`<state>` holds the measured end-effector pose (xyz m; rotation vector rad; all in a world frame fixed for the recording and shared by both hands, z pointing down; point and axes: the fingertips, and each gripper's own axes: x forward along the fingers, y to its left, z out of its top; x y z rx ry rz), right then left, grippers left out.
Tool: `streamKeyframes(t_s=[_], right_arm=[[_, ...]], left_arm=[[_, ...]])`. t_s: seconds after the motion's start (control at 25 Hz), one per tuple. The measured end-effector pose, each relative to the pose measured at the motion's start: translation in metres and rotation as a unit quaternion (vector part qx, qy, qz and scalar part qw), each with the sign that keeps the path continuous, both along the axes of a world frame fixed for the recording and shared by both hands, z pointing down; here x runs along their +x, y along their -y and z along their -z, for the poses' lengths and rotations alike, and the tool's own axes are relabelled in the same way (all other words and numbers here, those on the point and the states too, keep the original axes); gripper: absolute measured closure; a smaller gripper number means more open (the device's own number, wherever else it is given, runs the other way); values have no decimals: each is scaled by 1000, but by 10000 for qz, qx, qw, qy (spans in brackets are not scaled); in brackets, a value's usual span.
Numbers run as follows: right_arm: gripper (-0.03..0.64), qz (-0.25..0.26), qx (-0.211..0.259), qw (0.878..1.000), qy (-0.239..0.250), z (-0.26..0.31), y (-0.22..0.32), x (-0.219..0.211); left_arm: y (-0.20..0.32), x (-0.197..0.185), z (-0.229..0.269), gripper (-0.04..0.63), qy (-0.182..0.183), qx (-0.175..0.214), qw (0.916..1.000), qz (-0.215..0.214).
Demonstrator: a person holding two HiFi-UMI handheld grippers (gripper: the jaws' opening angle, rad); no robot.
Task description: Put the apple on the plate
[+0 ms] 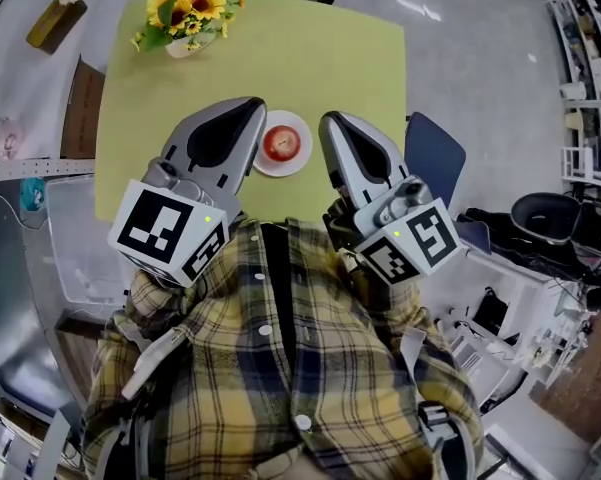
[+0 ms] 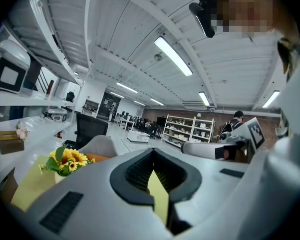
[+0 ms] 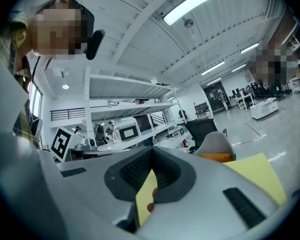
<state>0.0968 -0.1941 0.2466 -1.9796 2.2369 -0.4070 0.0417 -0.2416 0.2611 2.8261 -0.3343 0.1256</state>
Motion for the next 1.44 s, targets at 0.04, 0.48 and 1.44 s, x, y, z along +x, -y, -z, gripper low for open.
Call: streamKeyframes(t_s=[0.04, 0.48, 1.44], right_arm=[[621, 7, -22, 10000, 1, -1, 0, -1], [621, 50, -262, 9996, -65, -13, -4, 0], [621, -20, -412, 9990, -171, -16, -22, -7]], left_arm=[[0, 0, 0, 589, 6, 4, 10000, 0], [-6, 0, -3, 589, 52, 1, 10000, 23], [-24, 2, -5, 589, 52, -30, 9996, -283]])
